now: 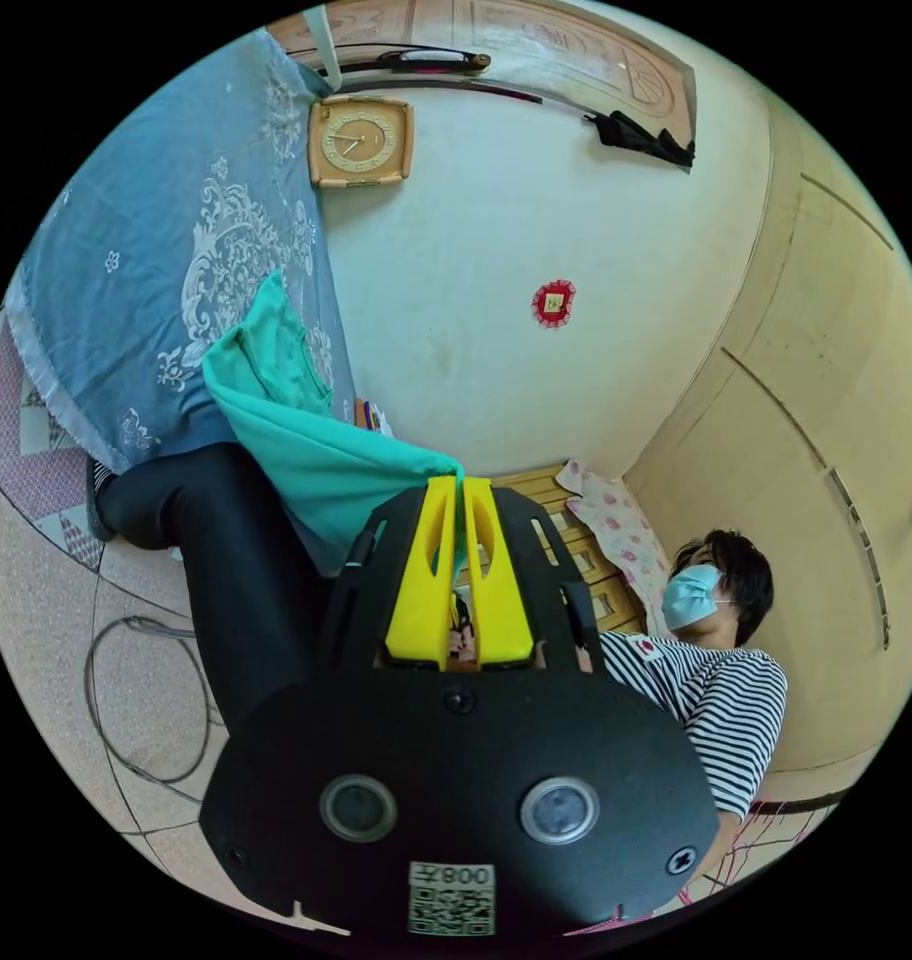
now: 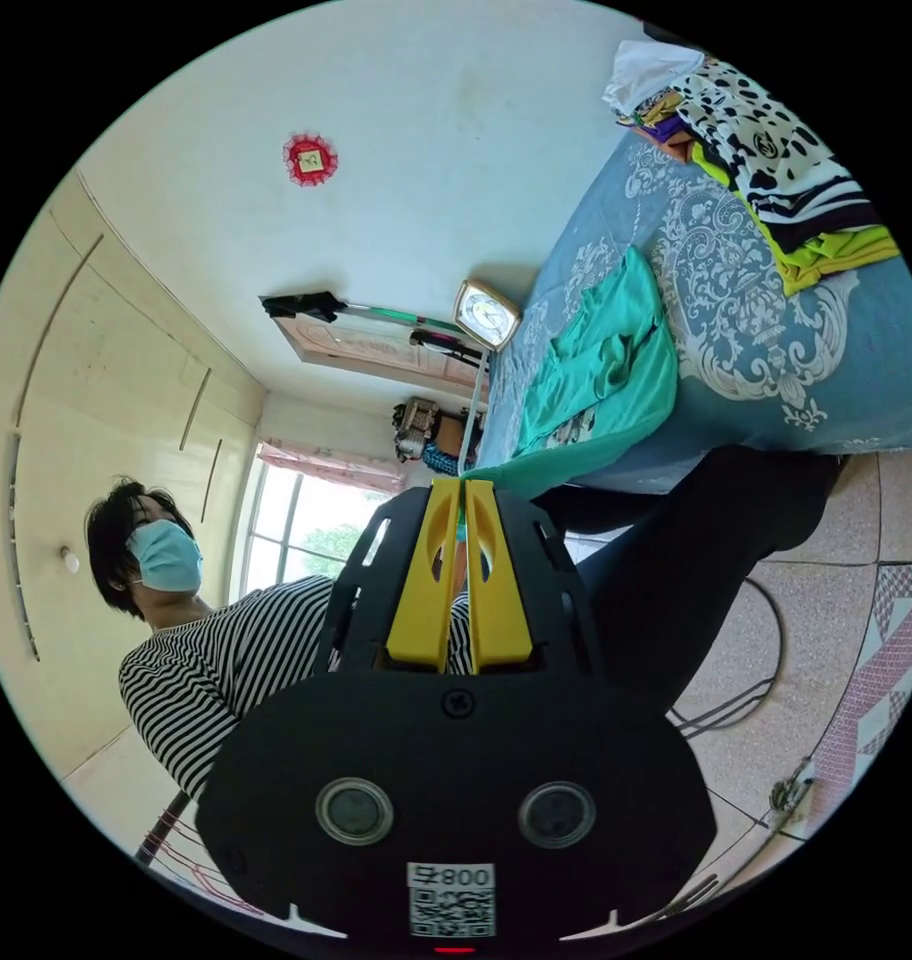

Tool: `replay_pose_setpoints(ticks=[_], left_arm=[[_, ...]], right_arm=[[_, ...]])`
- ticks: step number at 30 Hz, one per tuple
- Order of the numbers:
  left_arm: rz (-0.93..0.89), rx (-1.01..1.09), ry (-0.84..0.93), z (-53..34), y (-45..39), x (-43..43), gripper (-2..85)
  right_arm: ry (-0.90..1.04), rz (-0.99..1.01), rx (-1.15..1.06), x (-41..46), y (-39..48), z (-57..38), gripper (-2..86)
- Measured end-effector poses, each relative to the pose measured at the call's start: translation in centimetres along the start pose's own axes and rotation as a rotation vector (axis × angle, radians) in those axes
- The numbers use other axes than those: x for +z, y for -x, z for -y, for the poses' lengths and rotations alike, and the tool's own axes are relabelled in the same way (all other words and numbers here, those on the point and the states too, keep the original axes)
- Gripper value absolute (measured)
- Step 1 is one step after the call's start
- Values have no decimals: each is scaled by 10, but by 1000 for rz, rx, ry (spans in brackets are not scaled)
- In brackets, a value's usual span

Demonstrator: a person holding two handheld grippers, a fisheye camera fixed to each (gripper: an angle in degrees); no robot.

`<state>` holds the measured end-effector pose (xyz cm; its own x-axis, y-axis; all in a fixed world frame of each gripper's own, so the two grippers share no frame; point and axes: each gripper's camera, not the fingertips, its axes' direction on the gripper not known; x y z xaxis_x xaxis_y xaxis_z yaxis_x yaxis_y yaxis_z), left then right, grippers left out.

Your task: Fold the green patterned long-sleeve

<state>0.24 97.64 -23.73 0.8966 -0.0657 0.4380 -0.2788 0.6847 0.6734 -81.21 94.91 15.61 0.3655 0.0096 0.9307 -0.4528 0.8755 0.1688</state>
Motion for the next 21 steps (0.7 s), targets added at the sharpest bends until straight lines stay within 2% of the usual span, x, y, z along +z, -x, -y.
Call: replay_pose_setpoints(ticks=[11, 21], left_arm=[[11, 13, -4, 99, -32, 47, 10], [73, 38, 2, 216, -63, 114, 10]], right_arm=[[-14, -9, -15, 29, -26, 111, 4], [-58, -5, -14, 65, -66, 255, 3]])
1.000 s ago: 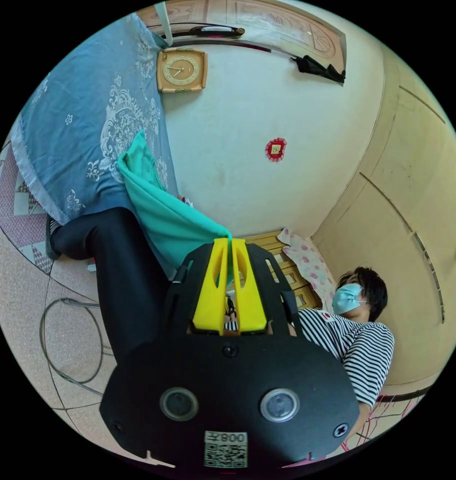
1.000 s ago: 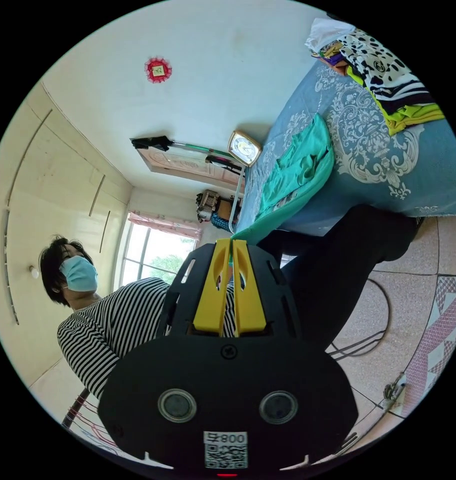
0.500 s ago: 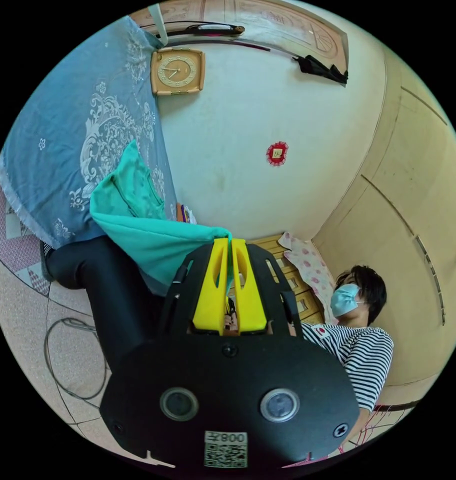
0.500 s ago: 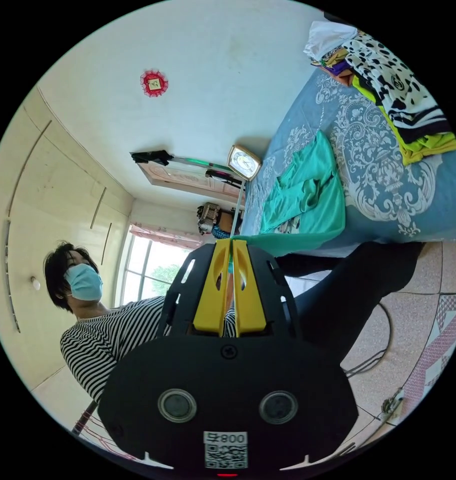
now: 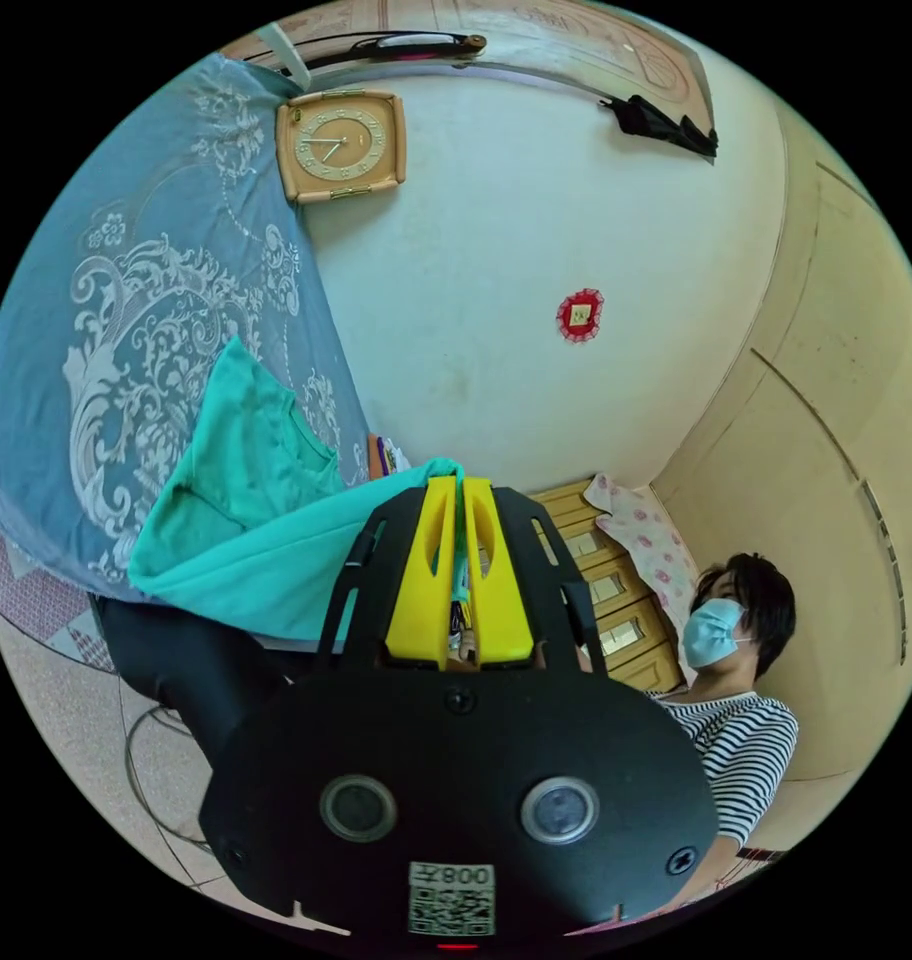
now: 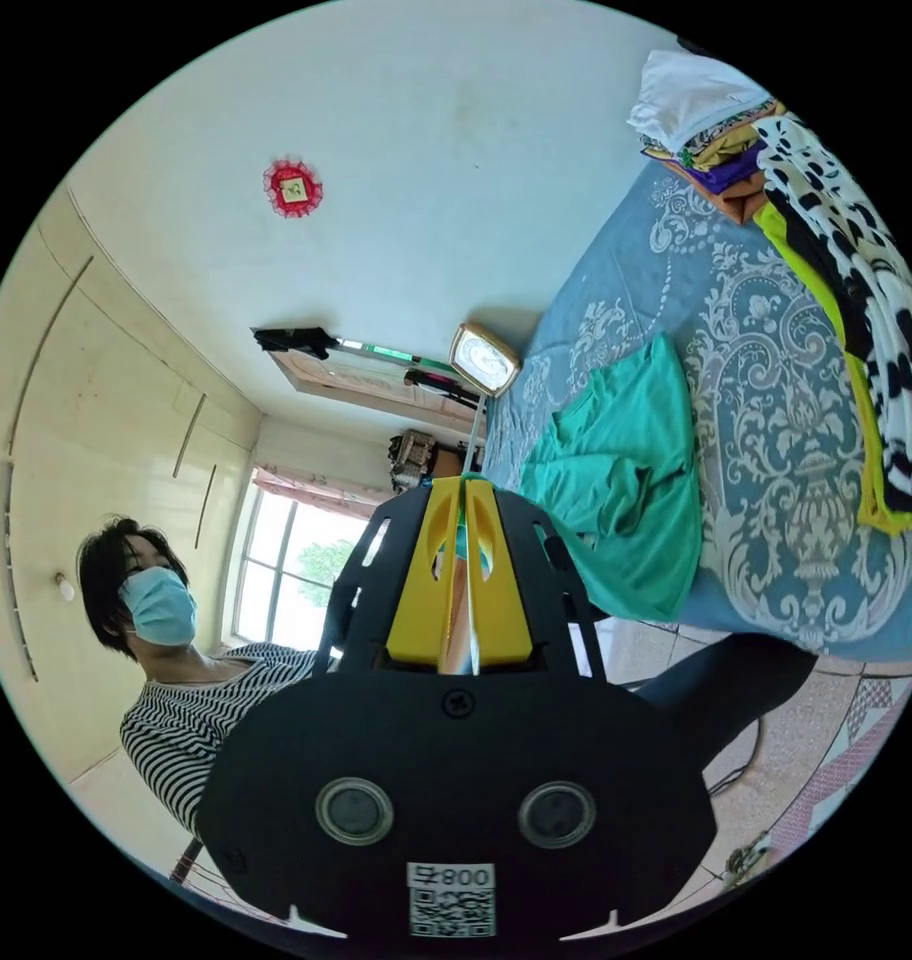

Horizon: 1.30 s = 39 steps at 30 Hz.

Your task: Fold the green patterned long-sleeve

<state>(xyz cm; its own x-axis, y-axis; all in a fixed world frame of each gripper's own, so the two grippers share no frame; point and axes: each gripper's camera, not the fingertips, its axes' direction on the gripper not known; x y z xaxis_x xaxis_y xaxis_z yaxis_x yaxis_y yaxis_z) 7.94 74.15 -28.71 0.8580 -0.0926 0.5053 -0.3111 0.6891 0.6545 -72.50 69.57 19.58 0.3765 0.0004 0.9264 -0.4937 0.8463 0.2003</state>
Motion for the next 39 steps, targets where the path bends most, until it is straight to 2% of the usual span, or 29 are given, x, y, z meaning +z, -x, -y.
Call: replay_pose_setpoints(ticks=[22, 39], left_arm=[[246, -188, -35, 234, 1, 135, 12], [377, -267, -23, 341, -9, 200, 16]], right_arm=[[62, -159, 216, 131, -157, 317, 3], [115, -232, 301, 190, -217, 455, 4]])
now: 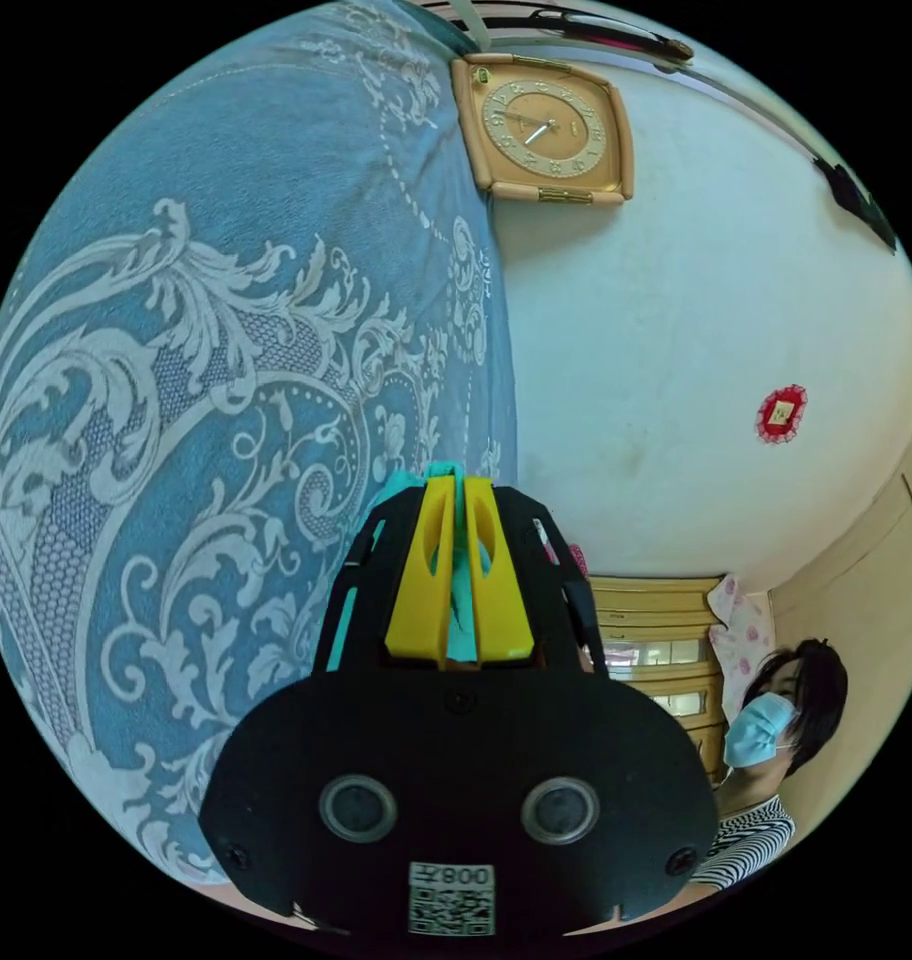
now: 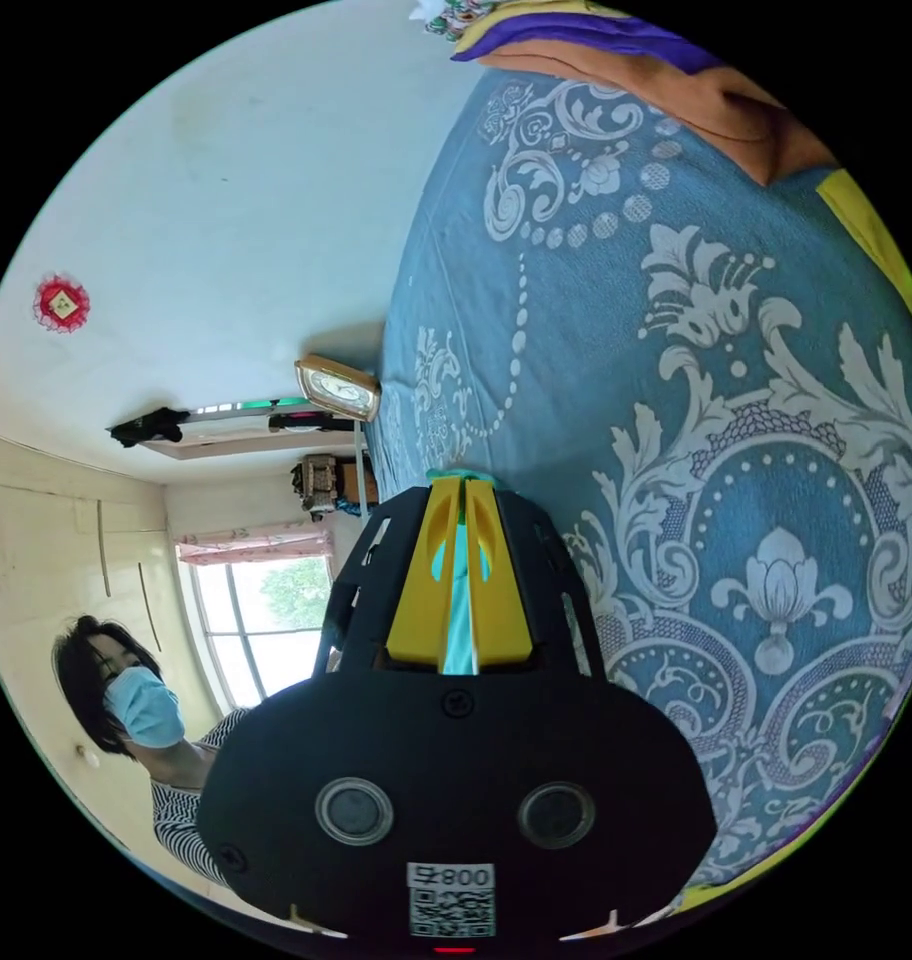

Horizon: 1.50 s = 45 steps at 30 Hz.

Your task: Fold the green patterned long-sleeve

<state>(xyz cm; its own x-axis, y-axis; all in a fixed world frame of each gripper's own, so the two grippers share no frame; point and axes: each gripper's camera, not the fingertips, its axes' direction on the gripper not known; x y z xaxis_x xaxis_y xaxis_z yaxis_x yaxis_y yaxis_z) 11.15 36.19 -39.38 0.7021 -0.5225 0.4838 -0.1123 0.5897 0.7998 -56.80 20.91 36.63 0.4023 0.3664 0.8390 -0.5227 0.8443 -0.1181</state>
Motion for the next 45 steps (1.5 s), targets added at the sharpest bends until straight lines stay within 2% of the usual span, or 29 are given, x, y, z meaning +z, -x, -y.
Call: replay_pose_setpoints(ticks=[18, 25, 32, 38, 45], left_arm=[[27, -18, -20, 45, -66, 13, 30], [-48, -38, -120, 48, -85, -6, 58], [-43, 53, -11, 29, -122, -8, 69], [59, 149, 171, 10, -157, 28, 90], [227, 263, 308, 12, -198, 68, 97]], right_arm=[[-6, 8, 20, 18, 84, 63, 4], [-30, 54, 45, 21, 129, 63, 5], [-123, 79, -14, 10, 199, 41, 3], [22, -201, -203, 65, 313, -2, 10], [181, -784, -604, 174, 457, -58, 48]])
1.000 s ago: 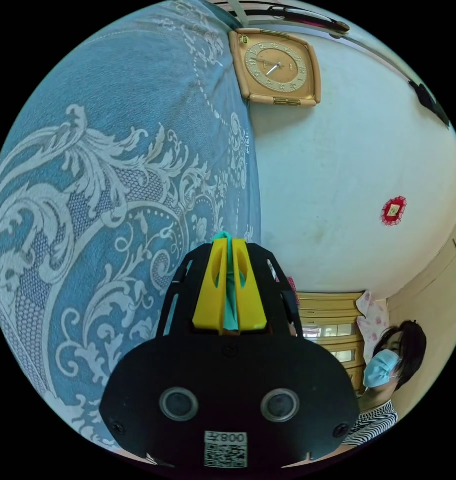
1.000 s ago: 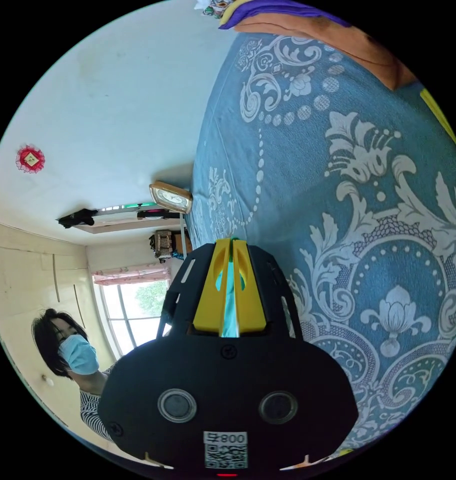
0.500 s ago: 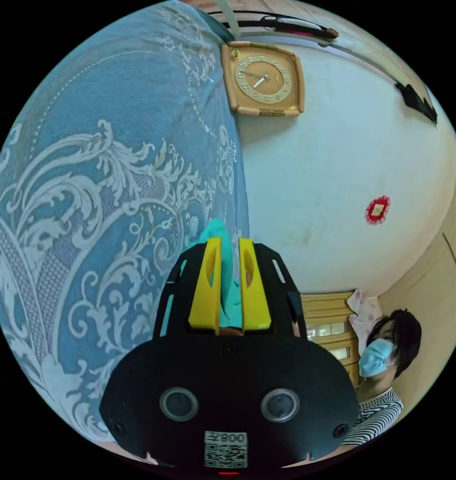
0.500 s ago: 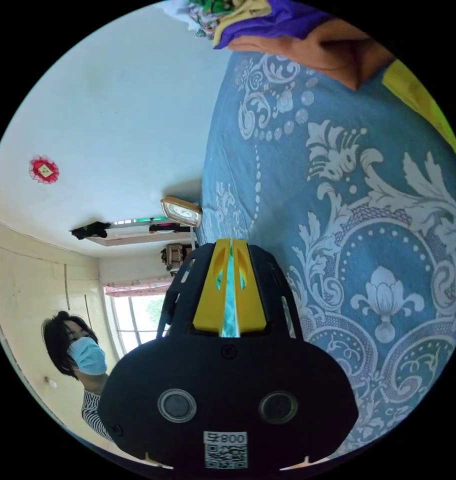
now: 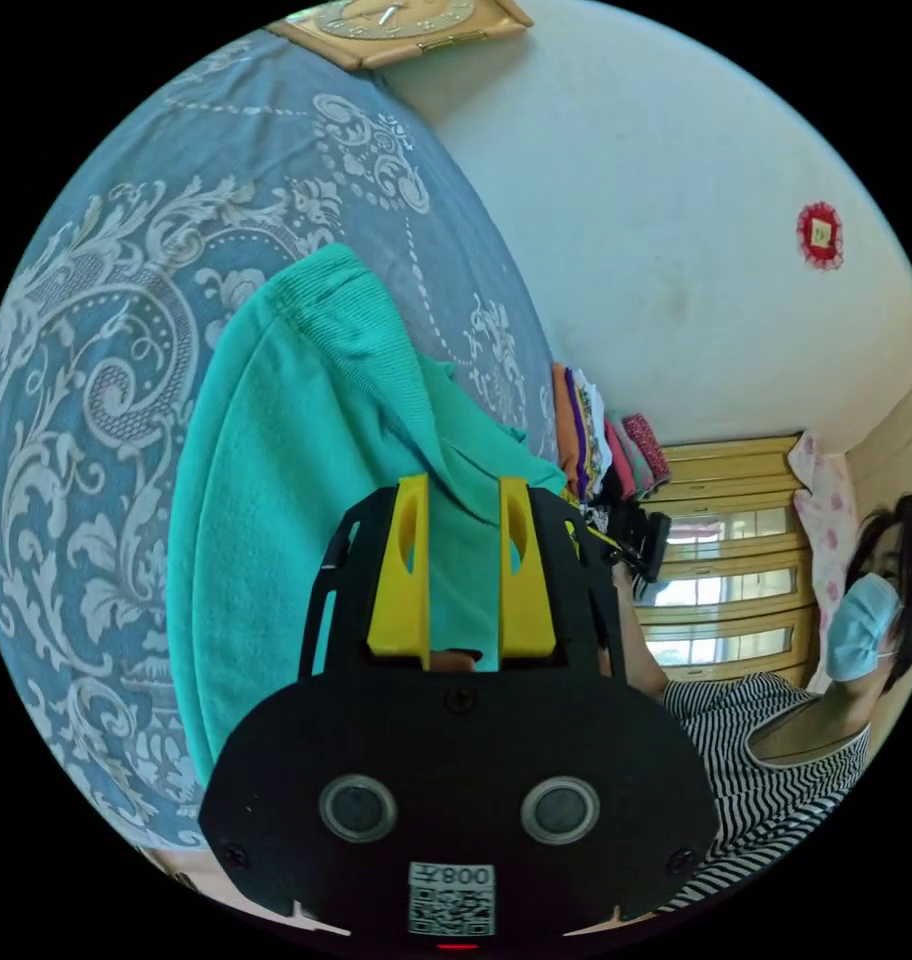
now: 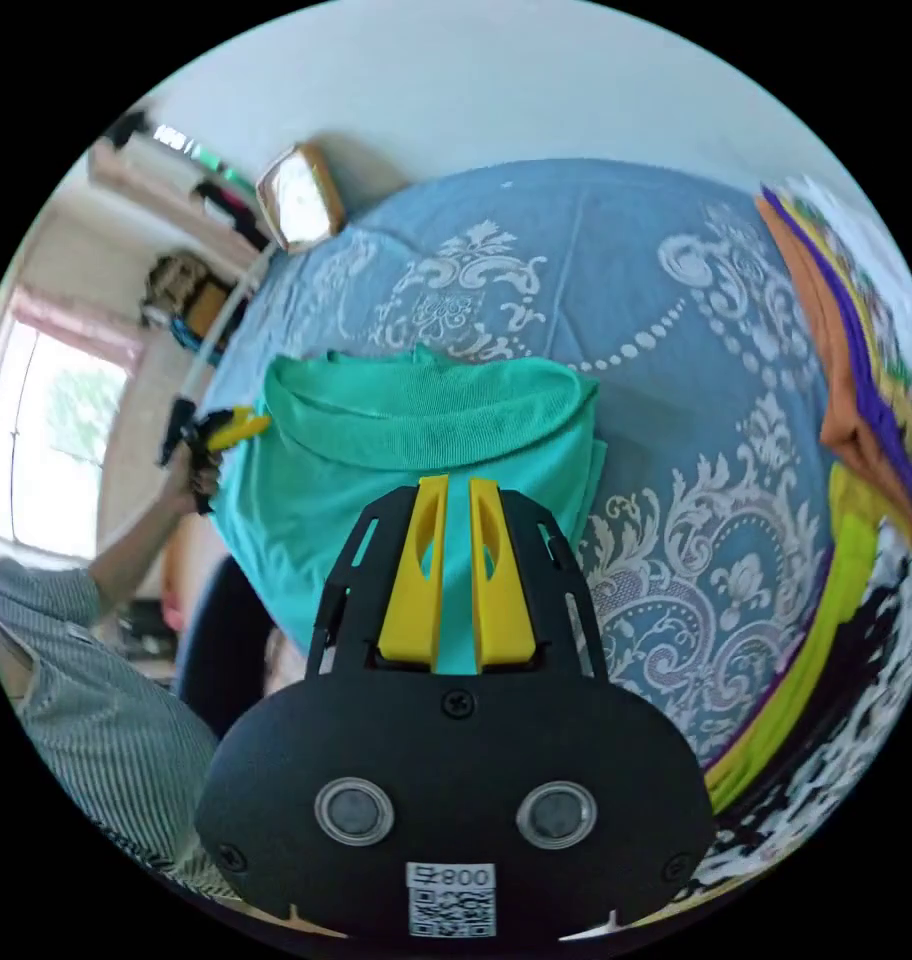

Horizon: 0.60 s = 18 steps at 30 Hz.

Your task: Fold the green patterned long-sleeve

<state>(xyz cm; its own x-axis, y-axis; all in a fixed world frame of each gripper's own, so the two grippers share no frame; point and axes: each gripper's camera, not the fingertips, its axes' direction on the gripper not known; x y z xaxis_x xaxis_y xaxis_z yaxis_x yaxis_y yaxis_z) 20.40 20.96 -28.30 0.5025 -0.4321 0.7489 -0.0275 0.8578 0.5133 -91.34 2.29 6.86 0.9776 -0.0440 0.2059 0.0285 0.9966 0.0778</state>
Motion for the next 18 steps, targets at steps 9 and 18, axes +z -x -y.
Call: replay_pose_setpoints(ticks=[9, 18], left_arm=[[-13, -56, 25, 12, -5, 13, 73], [-24, -76, 15, 15, -7, 5, 21]], right_arm=[[56, -498, -519, 3, 174, 31, 56], [90, -574, -583, -7, 227, 53, 13]])
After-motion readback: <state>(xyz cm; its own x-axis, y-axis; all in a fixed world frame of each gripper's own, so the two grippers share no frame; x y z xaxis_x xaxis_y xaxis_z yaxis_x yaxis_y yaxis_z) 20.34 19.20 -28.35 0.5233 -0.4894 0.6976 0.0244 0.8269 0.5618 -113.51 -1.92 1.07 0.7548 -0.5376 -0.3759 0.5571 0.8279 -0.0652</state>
